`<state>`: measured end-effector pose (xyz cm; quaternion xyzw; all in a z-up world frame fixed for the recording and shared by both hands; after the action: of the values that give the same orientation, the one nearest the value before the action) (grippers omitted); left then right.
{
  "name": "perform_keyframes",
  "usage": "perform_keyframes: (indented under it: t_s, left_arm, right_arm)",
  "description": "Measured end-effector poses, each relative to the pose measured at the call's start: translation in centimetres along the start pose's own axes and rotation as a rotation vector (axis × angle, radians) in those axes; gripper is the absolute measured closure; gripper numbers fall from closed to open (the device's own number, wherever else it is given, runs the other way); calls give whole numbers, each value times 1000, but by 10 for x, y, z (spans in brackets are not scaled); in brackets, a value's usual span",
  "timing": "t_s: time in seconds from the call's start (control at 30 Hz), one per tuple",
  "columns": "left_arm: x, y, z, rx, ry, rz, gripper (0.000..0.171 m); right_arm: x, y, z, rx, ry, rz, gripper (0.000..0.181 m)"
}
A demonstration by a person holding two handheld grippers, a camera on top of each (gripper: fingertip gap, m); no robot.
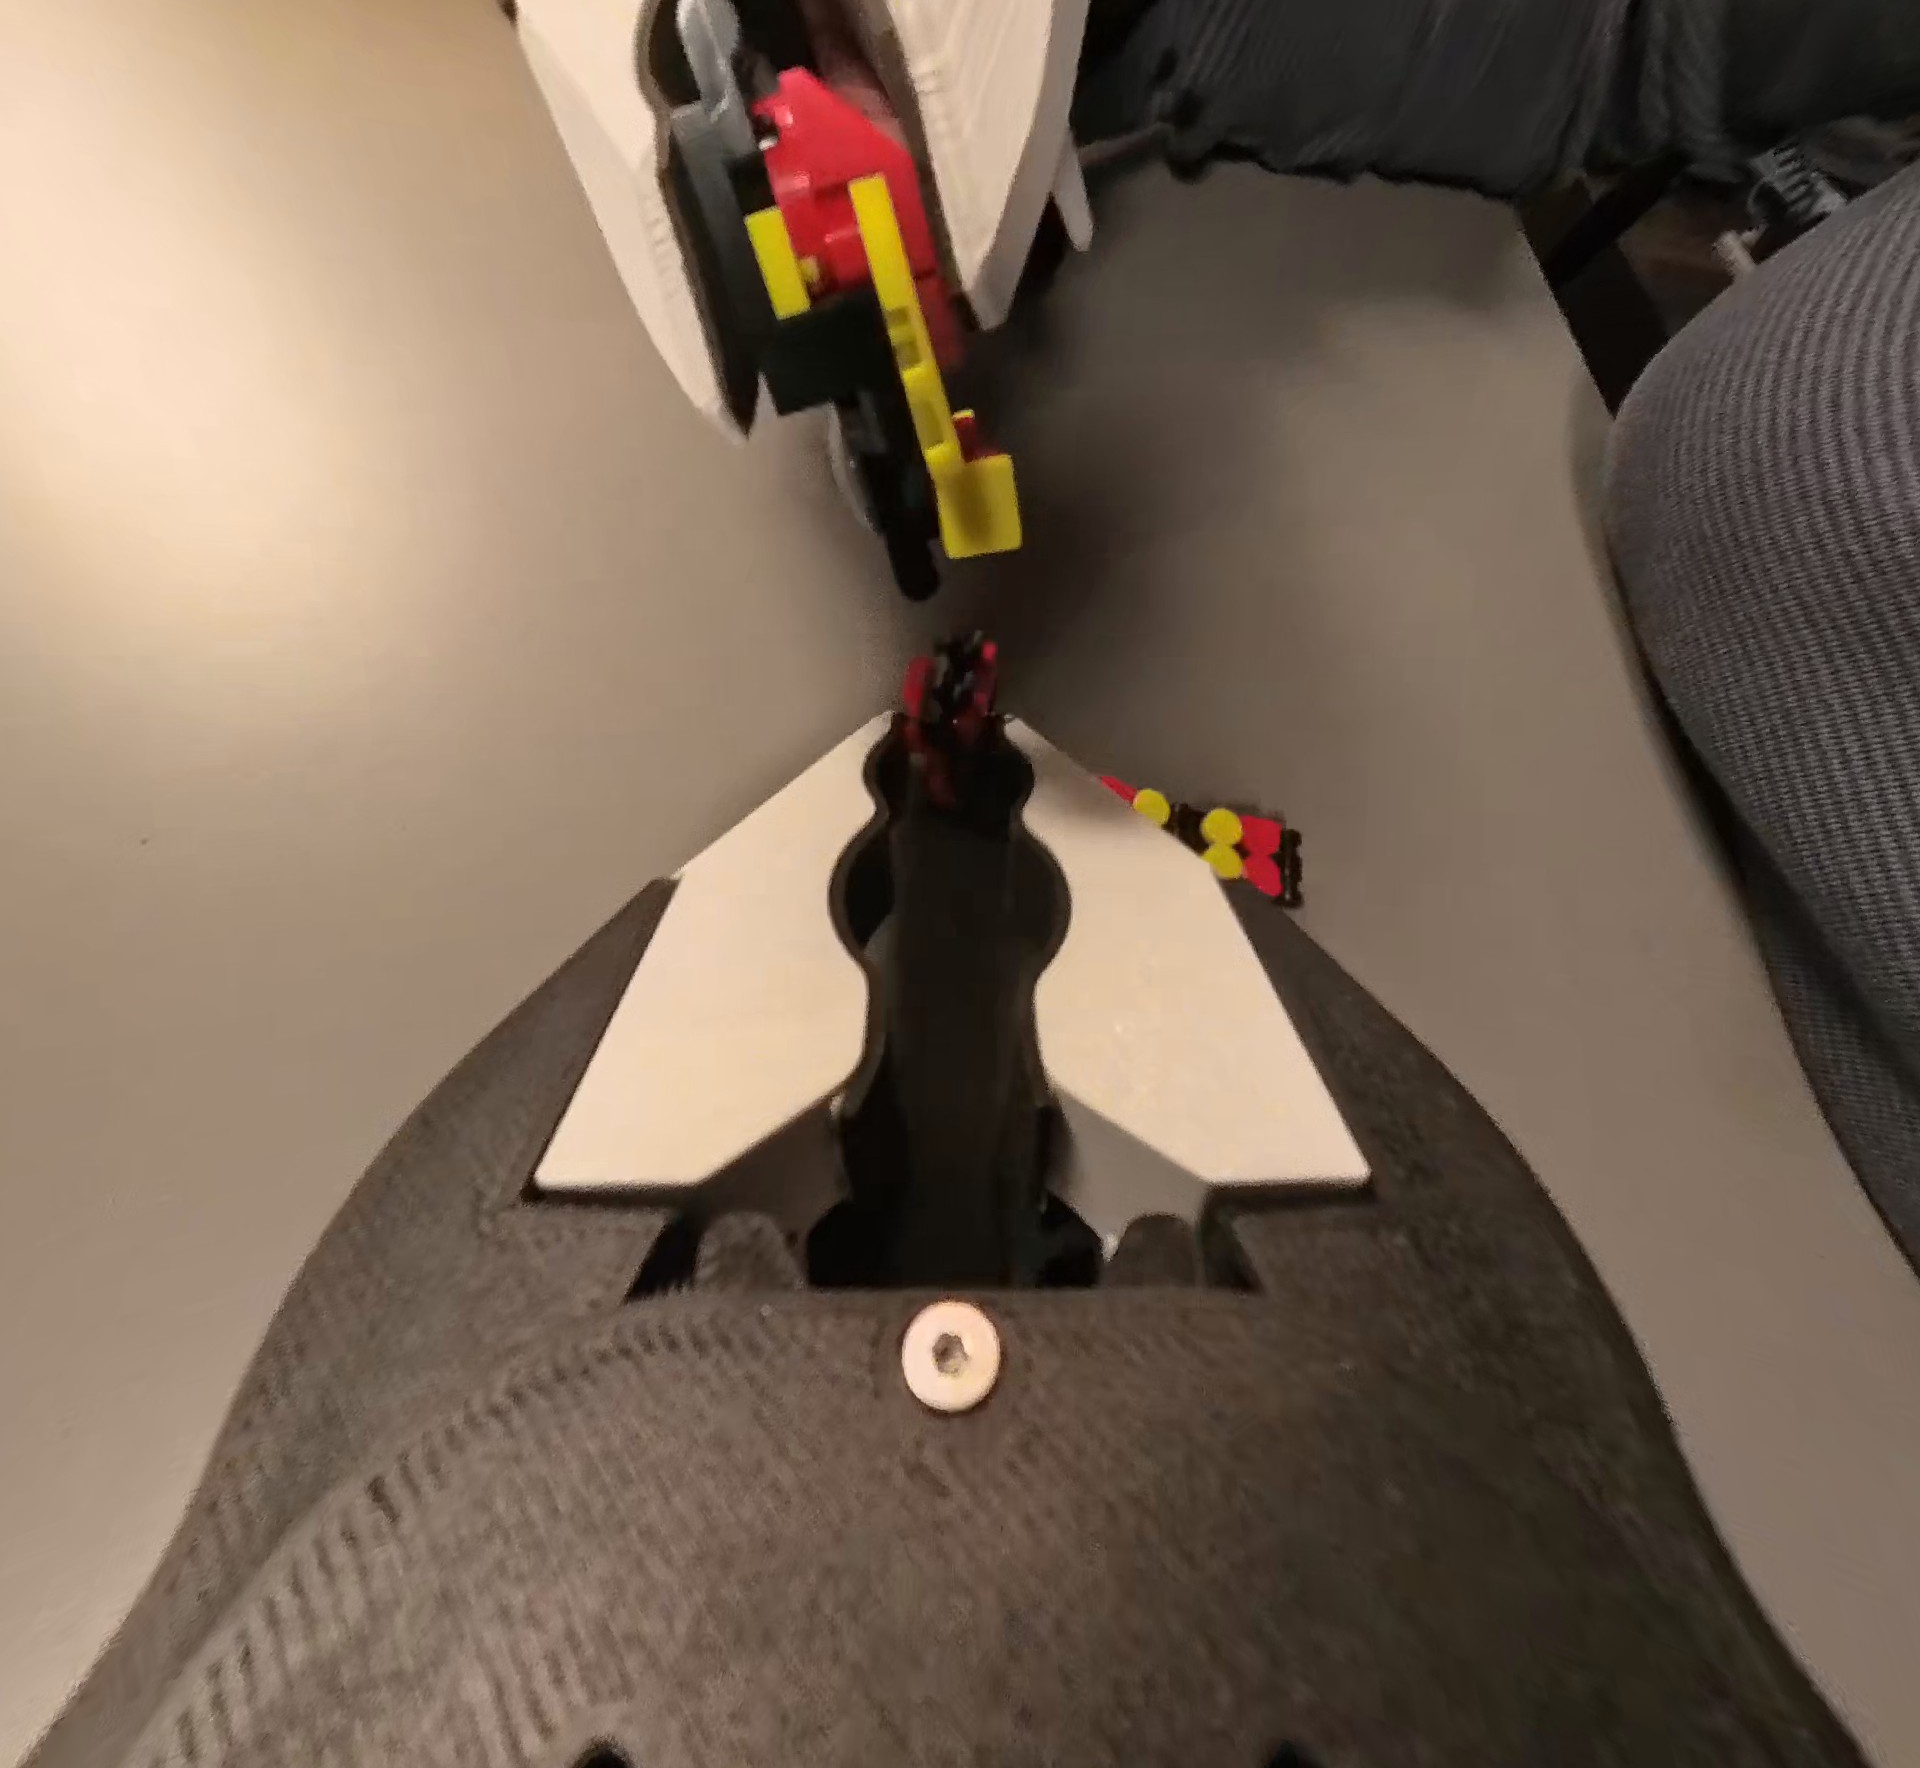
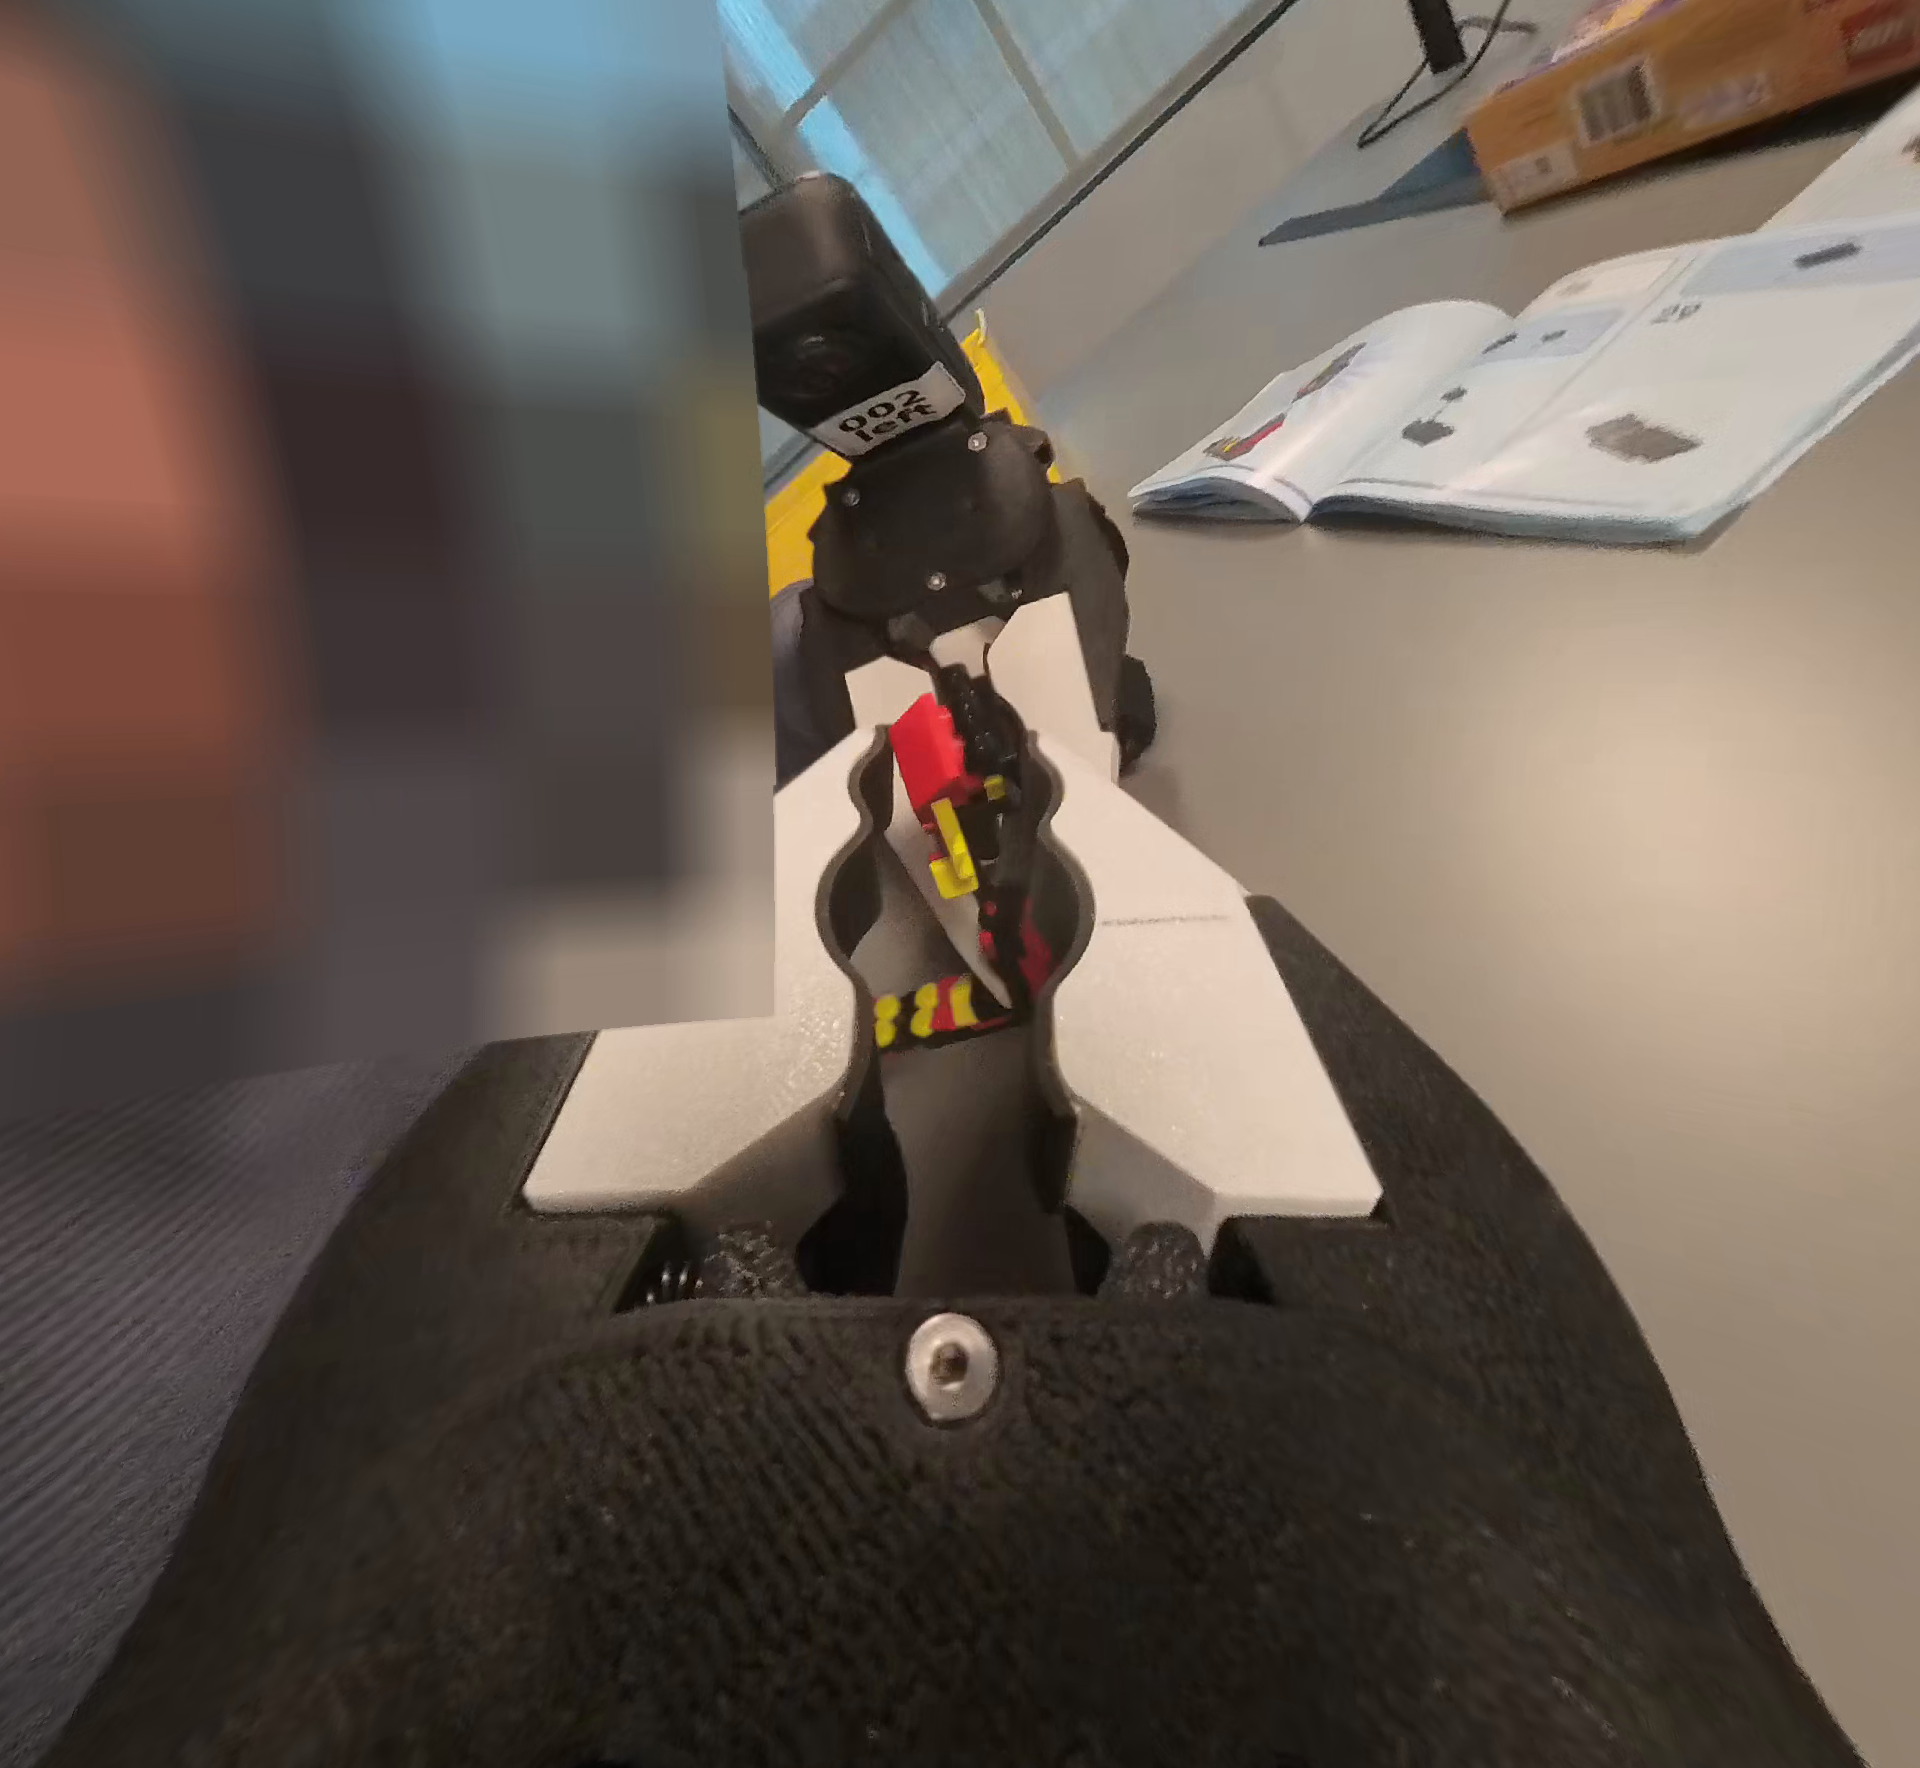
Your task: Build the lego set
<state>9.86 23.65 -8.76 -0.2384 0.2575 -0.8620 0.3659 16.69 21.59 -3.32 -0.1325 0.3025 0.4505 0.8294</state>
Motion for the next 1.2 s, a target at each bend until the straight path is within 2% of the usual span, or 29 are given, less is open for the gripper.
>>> perform_keyframes:
  t_s: [0.03,0.1,0.17,0.3,0.43,0.5,0.63,0.8,1.0,1.2]
  left_arm:
    - [1,0,0,5,20,14,158]
    - [2,-2,4,38,79,70,159]
    - [2,-7,12,95,173,158,159]
    - [4,-21,29,213,484,433,160]
    - [12,-27,38,296,755,643,160]
    - [13,-29,39,310,863,746,160]
    - [15,-33,41,333,1007,895,160]
    - [18,-37,45,363,1072,972,160]
    - [22,-37,46,376,1115,990,160]
    - [21,-37,46,377,1115,993,160]
  right_arm:
    - [-3,1,0,-1,-51,-20,159]
    - [-14,2,-1,-15,-217,-62,160]
    - [-26,4,-1,-45,-464,-132,159]
    - [-52,10,-4,-172,-1004,-314,159]
    - [-67,14,-8,-296,-1428,-484,159]
    - [-71,18,-14,-371,-1585,-529,159]
    - [-82,24,-21,-398,-1700,-524,160]
    - [-86,30,-33,-502,-1825,-528,160]
    - [-85,34,-39,-539,-1913,-548,160]
    - [-84,32,-39,-531,-1904,-549,160]
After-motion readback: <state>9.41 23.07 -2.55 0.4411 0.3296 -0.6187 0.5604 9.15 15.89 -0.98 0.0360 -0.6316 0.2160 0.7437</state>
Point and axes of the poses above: each gripper's, where its closed fingertips meet, y out along the fingers, z out of its top, x = y × z across the jaws, the point moved 4 cm from there along -y, back along the fingers, and after that the axes turned 5 degrees about z, right-handed, at the moved point
